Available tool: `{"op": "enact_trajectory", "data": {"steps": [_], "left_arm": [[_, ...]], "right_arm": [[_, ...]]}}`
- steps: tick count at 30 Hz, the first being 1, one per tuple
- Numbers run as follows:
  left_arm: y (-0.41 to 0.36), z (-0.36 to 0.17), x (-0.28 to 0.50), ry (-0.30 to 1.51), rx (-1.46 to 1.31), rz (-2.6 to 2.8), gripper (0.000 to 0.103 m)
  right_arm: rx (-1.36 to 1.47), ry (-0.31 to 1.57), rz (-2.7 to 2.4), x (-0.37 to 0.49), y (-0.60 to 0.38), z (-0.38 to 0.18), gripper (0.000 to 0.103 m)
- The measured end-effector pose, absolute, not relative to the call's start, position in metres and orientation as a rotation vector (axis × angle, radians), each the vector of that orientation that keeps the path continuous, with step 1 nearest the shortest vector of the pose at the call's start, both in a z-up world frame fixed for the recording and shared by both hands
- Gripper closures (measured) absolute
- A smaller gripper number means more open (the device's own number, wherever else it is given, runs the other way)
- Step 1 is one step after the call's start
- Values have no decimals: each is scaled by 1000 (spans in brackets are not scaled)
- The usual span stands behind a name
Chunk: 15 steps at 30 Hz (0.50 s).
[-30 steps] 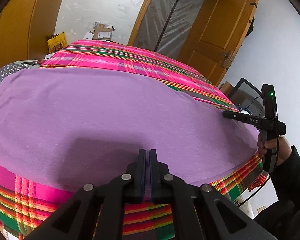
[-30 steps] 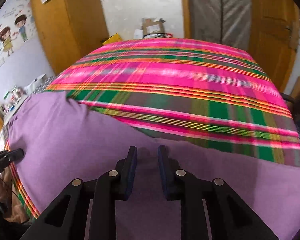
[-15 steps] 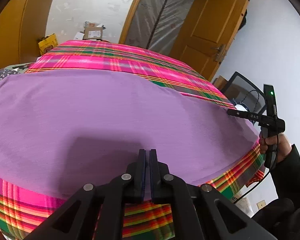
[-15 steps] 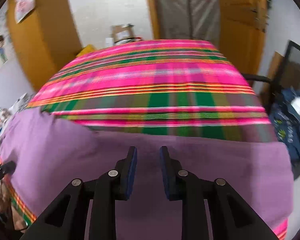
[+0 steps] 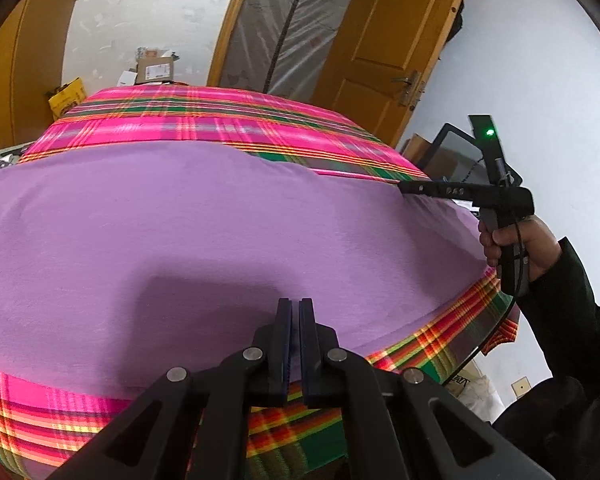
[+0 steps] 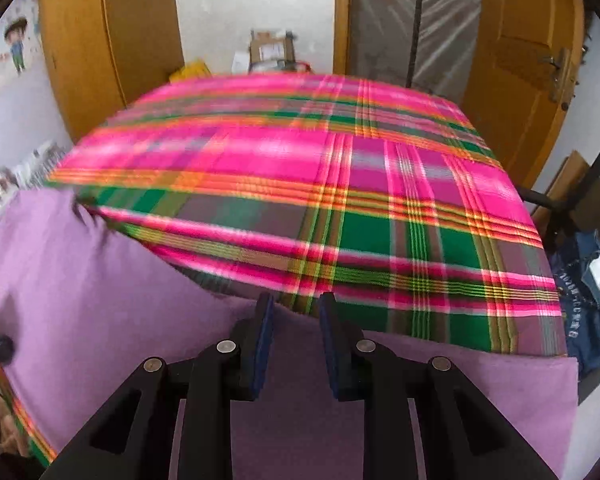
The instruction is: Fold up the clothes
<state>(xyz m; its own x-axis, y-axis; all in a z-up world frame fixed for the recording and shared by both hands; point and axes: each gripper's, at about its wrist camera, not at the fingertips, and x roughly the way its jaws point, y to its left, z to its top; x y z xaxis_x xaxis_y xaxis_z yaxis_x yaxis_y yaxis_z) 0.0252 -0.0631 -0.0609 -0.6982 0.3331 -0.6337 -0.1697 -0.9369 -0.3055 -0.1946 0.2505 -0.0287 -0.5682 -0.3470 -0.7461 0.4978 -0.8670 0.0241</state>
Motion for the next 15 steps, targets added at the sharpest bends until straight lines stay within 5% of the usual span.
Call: {"op": "enact_trajectory", "data": {"steps": [7, 15], "left_arm": [[-50, -64, 24, -294, -1048, 2596, 101], [-35, -65, 13, -268, -1049, 2549, 101]], "right_arm": [[983, 133, -2419, -152, 308, -21, 79], [839, 220, -2446, -78, 330, -31, 79]]}}
